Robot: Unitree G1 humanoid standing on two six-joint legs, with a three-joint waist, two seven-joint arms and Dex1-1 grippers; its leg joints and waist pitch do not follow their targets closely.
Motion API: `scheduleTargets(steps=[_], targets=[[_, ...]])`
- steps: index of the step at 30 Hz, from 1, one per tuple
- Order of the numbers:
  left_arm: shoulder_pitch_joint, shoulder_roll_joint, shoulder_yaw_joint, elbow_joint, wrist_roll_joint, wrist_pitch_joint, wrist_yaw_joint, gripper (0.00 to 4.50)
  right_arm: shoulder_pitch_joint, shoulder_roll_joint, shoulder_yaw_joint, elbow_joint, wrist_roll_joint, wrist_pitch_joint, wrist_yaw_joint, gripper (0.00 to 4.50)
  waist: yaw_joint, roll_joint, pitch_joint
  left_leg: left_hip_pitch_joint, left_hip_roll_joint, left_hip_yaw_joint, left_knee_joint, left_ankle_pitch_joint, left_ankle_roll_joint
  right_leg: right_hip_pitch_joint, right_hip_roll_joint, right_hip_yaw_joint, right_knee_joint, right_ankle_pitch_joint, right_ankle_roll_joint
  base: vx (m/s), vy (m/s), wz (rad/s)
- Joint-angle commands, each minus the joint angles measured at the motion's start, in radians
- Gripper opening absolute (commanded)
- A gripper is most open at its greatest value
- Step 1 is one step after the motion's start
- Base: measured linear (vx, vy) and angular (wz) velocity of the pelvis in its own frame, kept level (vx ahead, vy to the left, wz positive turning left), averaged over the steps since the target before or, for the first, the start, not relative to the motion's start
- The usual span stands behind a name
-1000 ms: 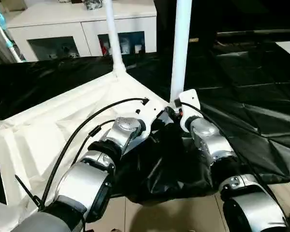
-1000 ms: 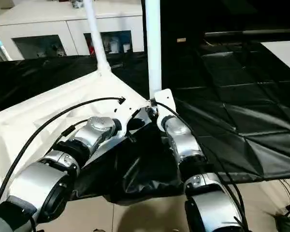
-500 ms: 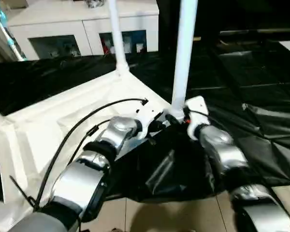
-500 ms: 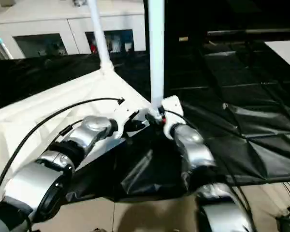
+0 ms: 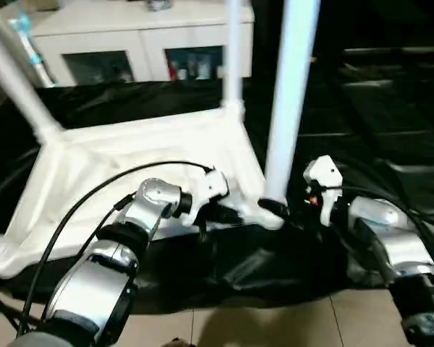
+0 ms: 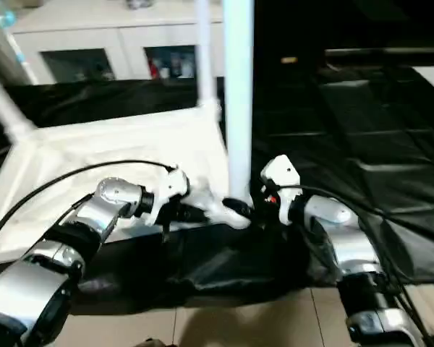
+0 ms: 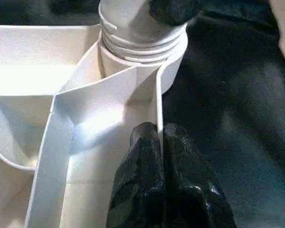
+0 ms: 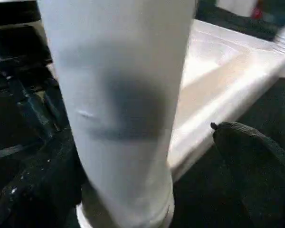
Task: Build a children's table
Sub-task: Rotate leg to tighten
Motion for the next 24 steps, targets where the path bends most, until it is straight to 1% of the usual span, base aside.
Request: scheduleTargets(steps=[1, 2, 3, 7, 11, 13, 14, 15, 17, 20, 24], targets=[[0.019, 0.002, -0.006, -0.012, -0.018, -0.005, -0.041, 0.00, 0.006, -0.014, 0.019, -0.020, -0.001, 0.019, 0.026, 4.45, -0.001, -0.024, -0.069, 0.013, 0.055, -0.016, -0.070, -0.200, 0.112, 0.051, -0.063, 0.037, -0.072, -0.233, -0.241, 0.000, 0.000, 0.00], [0.021, 0.004, -0.004, -0.016, -0.017, -0.004, -0.043, 0.00, 0.006, -0.017, 0.030, -0.016, -0.013, 0.020, 0.028, 4.45, 0.000, -0.025, -0.069, 0.011, 0.054, -0.016, -0.071, -0.195, 0.110, 0.053, -0.063, 0.037, -0.071, -0.238, -0.238, 0.000, 0.000, 0.00], [0.022, 0.005, -0.003, -0.017, -0.016, -0.005, -0.042, 0.00, 0.003, -0.018, 0.037, -0.008, -0.024, 0.018, 0.026, 4.45, -0.003, -0.026, -0.069, 0.010, 0.052, -0.016, -0.070, -0.195, 0.109, 0.052, -0.063, 0.036, -0.072, -0.244, -0.232, 0.000, 0.000, 0.00], [0.028, 0.009, -0.006, -0.038, -0.022, 0.007, -0.049, 0.00, 0.001, -0.020, 0.050, -0.002, -0.035, 0.020, 0.027, 4.45, -0.002, -0.025, -0.068, 0.012, 0.052, -0.016, -0.070, -0.194, 0.104, 0.050, -0.063, 0.037, -0.076, -0.270, -0.221, 0.000, 0.000, 0.00], [0.030, 0.009, -0.006, -0.053, -0.024, 0.018, -0.050, 0.00, -0.001, -0.012, 0.046, -0.003, -0.028, 0.027, 0.023, 4.45, -0.003, -0.022, -0.070, 0.011, 0.052, -0.017, -0.070, -0.191, 0.104, 0.050, -0.061, 0.037, -0.073, -0.246, -0.226, 0.000, 0.000, 0.00], [0.030, 0.009, -0.006, -0.055, -0.023, 0.018, -0.049, 0.00, -0.001, -0.012, 0.047, -0.002, -0.029, 0.028, 0.020, 4.45, -0.003, -0.023, -0.070, 0.010, 0.051, -0.016, -0.069, -0.183, 0.108, 0.051, -0.062, 0.036, -0.072, -0.232, -0.229, 0.000, 0.000, 0.00], [0.030, 0.009, -0.006, -0.055, -0.022, 0.018, -0.048, 0.00, -0.003, -0.011, 0.046, 0.002, -0.035, 0.025, 0.010, 4.30, -0.002, -0.022, -0.070, 0.011, 0.051, -0.017, -0.069, -0.184, 0.108, 0.051, -0.062, 0.036, -0.072, -0.232, -0.229, 0.000, 0.000, 0.00], [0.030, 0.009, -0.006, -0.056, -0.022, 0.019, -0.049, 0.00, -0.004, -0.010, 0.046, 0.006, -0.037, 0.026, 0.006, 4.30, -0.003, -0.022, -0.070, 0.011, 0.051, -0.016, -0.069, -0.186, 0.106, 0.051, -0.061, 0.036, -0.073, -0.236, -0.228, 0.000, 0.000, 0.00], [0.030, 0.008, -0.007, -0.057, -0.021, 0.021, -0.049, 0.00, -0.006, -0.010, 0.046, 0.015, -0.041, 0.024, 0.003, 4.02, -0.003, -0.022, -0.070, 0.011, 0.051, -0.016, -0.069, -0.191, 0.104, 0.051, -0.062, 0.036, -0.074, -0.243, -0.228, 0.000, 0.000, 0.00], [0.031, 0.008, -0.008, -0.062, -0.020, 0.027, -0.047, 0.00, -0.007, -0.010, 0.045, 0.018, -0.038, 0.027, 0.004, 3.83, -0.004, -0.024, -0.069, 0.011, 0.051, -0.016, -0.070, -0.197, 0.102, 0.051, -0.061, 0.036, -0.075, -0.253, -0.225, 0.000, 0.000, 0.00], [0.032, 0.008, -0.008, -0.065, -0.020, 0.031, -0.048, 0.00, -0.007, -0.012, 0.046, 0.019, -0.038, 0.027, 0.006, 3.46, -0.004, -0.024, -0.069, 0.011, 0.051, -0.016, -0.070, -0.194, 0.102, 0.052, -0.061, 0.036, -0.075, -0.256, -0.223, 0.000, 0.000, 0.00]])
